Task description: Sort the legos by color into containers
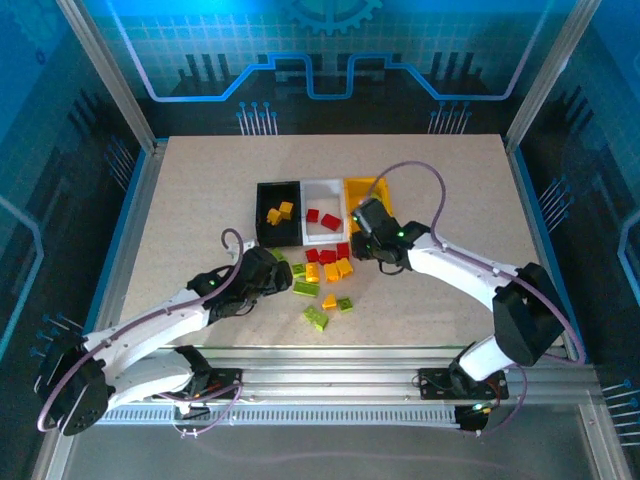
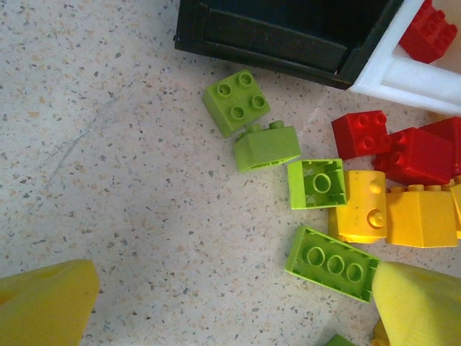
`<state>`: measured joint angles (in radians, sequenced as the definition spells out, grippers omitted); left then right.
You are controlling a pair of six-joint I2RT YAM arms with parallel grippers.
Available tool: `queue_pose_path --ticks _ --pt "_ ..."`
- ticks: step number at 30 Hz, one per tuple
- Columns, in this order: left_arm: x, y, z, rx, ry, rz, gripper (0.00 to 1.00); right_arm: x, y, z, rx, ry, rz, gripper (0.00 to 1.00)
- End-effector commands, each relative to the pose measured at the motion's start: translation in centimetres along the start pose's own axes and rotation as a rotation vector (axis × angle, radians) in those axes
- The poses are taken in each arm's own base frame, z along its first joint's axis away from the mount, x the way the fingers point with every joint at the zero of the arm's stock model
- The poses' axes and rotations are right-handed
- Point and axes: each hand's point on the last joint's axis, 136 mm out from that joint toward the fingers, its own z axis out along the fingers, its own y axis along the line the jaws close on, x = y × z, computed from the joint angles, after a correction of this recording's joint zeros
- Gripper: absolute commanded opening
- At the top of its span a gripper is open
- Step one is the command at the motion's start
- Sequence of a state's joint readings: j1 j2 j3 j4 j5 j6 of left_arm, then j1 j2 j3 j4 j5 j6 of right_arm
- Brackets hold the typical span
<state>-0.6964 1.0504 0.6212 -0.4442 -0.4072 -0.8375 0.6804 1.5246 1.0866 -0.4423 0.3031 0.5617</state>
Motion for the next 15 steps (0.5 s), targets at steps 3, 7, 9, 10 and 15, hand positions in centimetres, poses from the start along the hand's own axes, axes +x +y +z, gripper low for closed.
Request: queue_pose_path --ticks 3,7,9,10,15 --pt "0.4 1.0 -0.6 -0.004 0.010 0.001 0.99 -3.7 3.3 1.8 -0.024 -0.027 -0.032 0.35" --pt "0.6 1.1 -1.1 0.019 0.011 -0.002 0.99 -6.3 5.2 4.5 -0.007 -0.028 -0.038 0.35" --pt "0.7 1.1 -1.4 0.029 0.013 -0.007 0.99 -7.5 5.7 6.1 0.018 -0.018 -0.034 0.36" --pt "0.7 1.1 -1.4 0.033 0.014 -0.007 0.99 -7.8 5.7 6.6 0.027 -0.013 -0.029 0.36" --pt "1.0 1.2 -1.7 0.037 0.033 -0.002 0.99 -9.0 5.7 8.9 0.071 0.014 0.002 0.43"
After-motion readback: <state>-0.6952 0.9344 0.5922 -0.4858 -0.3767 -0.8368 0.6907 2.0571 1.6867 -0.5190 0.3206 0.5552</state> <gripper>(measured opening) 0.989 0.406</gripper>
